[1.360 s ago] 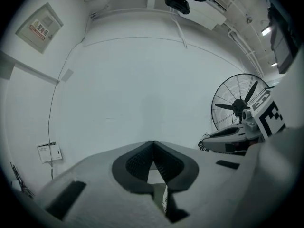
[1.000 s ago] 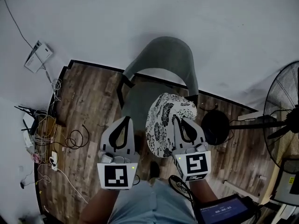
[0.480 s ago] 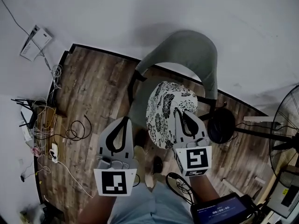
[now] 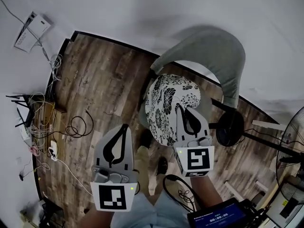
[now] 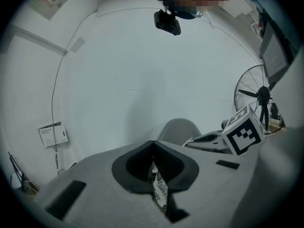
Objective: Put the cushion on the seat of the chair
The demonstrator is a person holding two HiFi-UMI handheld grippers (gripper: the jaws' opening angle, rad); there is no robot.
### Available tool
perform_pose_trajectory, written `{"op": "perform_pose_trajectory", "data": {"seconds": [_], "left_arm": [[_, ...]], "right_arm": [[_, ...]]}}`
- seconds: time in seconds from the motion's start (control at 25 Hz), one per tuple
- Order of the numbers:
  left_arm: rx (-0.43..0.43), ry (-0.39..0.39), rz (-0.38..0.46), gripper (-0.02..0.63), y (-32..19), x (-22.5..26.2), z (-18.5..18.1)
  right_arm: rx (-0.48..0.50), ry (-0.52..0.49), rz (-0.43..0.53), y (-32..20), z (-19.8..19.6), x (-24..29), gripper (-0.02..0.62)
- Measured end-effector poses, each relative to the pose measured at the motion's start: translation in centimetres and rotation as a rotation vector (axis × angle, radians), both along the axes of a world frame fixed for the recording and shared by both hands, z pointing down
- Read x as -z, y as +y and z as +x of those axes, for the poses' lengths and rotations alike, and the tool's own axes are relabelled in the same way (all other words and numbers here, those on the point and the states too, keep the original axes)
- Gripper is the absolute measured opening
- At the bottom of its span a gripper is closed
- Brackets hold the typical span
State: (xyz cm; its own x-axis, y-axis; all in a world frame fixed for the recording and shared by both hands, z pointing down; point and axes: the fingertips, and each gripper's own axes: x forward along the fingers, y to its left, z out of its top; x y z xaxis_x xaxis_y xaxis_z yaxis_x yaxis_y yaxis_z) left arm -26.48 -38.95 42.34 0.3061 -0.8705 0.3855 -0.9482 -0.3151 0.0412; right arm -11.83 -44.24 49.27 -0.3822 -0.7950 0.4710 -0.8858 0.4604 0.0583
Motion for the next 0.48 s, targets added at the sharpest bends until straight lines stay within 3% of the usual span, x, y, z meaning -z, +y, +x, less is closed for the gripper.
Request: {"op": "perform_pose_trajectory", "data": {"seconds": [0.24,0.48], "left_arm": [[-0.017,-0.009,-0.035,0.009,-0.9,-3.3,-0.2],[-0.056,0.003,-0.062,0.009,-1.8,-5.1,1.6]], "right_arm": [[-0.012,0.016,-0.017,-2.0,0.2,-4.8,0.017],[-0.062,0.043,-0.04,-2.3,3.4,-6.4,0.017]]}}
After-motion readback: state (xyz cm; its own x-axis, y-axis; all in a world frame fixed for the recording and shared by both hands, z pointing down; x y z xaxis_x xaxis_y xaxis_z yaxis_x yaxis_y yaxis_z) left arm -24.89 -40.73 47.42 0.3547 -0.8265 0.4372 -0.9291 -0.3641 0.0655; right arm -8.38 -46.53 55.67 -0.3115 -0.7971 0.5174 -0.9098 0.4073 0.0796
